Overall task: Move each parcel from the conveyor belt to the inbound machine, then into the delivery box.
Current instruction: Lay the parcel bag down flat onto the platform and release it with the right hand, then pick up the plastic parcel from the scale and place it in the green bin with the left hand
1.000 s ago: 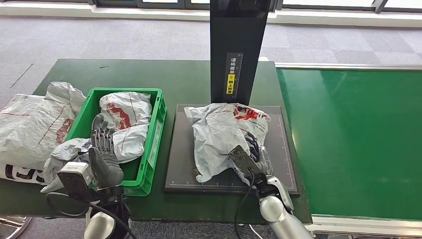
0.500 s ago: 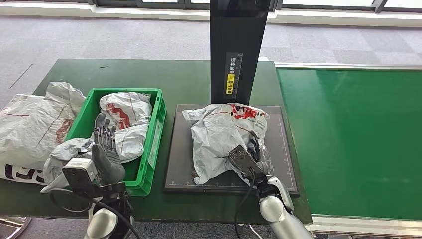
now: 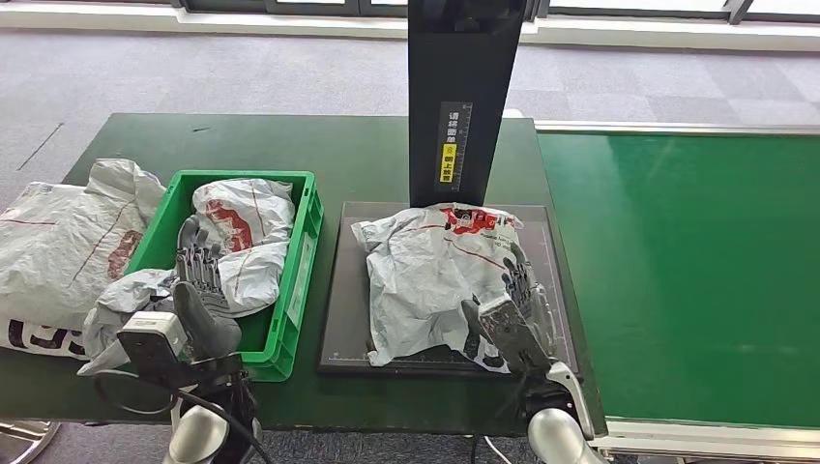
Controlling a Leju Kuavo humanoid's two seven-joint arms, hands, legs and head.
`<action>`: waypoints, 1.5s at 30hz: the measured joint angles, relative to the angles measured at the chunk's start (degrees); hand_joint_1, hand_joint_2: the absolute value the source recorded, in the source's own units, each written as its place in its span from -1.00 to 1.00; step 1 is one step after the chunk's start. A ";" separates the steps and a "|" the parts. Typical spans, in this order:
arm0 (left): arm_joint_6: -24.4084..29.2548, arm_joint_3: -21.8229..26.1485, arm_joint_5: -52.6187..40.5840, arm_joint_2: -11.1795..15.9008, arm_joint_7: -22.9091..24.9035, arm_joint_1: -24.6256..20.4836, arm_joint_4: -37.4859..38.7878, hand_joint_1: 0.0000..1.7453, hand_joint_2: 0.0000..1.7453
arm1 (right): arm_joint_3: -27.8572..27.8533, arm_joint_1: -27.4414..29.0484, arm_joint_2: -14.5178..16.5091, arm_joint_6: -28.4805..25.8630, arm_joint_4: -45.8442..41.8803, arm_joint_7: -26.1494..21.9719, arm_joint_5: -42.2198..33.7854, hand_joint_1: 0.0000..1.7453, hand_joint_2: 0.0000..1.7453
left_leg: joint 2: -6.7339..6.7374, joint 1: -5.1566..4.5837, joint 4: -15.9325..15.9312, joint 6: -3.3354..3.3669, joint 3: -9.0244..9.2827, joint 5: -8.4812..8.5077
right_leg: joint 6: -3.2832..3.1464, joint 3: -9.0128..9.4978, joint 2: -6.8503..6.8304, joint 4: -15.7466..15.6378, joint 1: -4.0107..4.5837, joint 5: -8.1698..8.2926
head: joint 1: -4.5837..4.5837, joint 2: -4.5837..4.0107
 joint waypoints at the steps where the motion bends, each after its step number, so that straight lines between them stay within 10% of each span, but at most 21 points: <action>1: -0.04 -0.10 -0.95 0.05 1.06 0.30 -0.68 -1.00 -1.00 | 0.00 1.66 -0.64 -0.03 -2.81 0.04 -0.28 -1.00 1.00 | 0.00 0.00 0.00 0.00 -0.01 -0.01 | 0.00 0.00 0.00 -0.01 0.00 -0.01 | 0.00 0.00; 6: -1.29 -1.93 -10.62 1.80 9.67 4.94 -8.18 -1.00 -1.00 | -0.45 11.08 -3.96 -0.33 -16.69 1.98 -1.61 -1.00 1.00 | 0.02 0.00 -0.01 -0.01 -0.03 -0.15 | -0.02 -0.02 0.02 -0.01 0.00 -0.11 | 0.01 0.00; 14: -1.86 -2.41 -12.22 2.50 10.58 9.09 -13.90 -1.00 -1.00 | -1.02 16.89 -5.42 -1.11 -27.06 1.57 1.43 -1.00 1.00 | 0.04 0.00 -0.01 -0.03 0.03 -0.16 | 0.01 0.01 0.02 -0.02 0.00 -0.15 | 0.00 0.00; 20: -6.23 -2.97 -23.64 2.22 11.43 5.30 -10.60 -1.00 -1.00 | -1.40 17.67 -4.91 -17.36 -32.01 -13.77 4.25 -1.00 1.00 | -0.02 -0.01 -0.01 0.04 0.09 -0.06 | 0.02 0.07 -0.07 -0.02 -0.01 -0.11 | 0.00 0.00; 26: -8.49 -3.88 -28.37 1.20 12.89 -0.86 -4.12 -1.00 -1.00 | -1.40 17.69 -4.88 -20.66 -34.88 -16.99 3.40 -1.00 1.00 | 0.22 -0.01 0.00 0.02 0.16 -0.04 | -0.03 0.09 0.10 -0.02 -0.02 0.02 | 0.00 0.00; 30: -12.15 -4.87 -31.22 0.55 14.53 -6.10 1.71 -1.00 1.00 | -0.98 17.01 -4.80 -19.93 -35.13 -20.23 0.79 -1.00 1.00 | 0.08 -0.01 0.00 0.00 0.13 0.05 | -0.02 0.09 0.00 -0.02 -0.01 0.04 | 0.01 0.00; 45: -10.55 -15.61 -41.47 -7.77 12.07 -26.44 38.39 -1.00 1.00 | 1.00 12.08 -1.33 -15.41 -35.13 -21.58 1.44 -1.00 1.00 | 0.07 -0.02 0.01 -0.03 0.06 0.15 | 0.01 0.05 0.04 -0.01 -0.02 0.22 | 0.01 0.00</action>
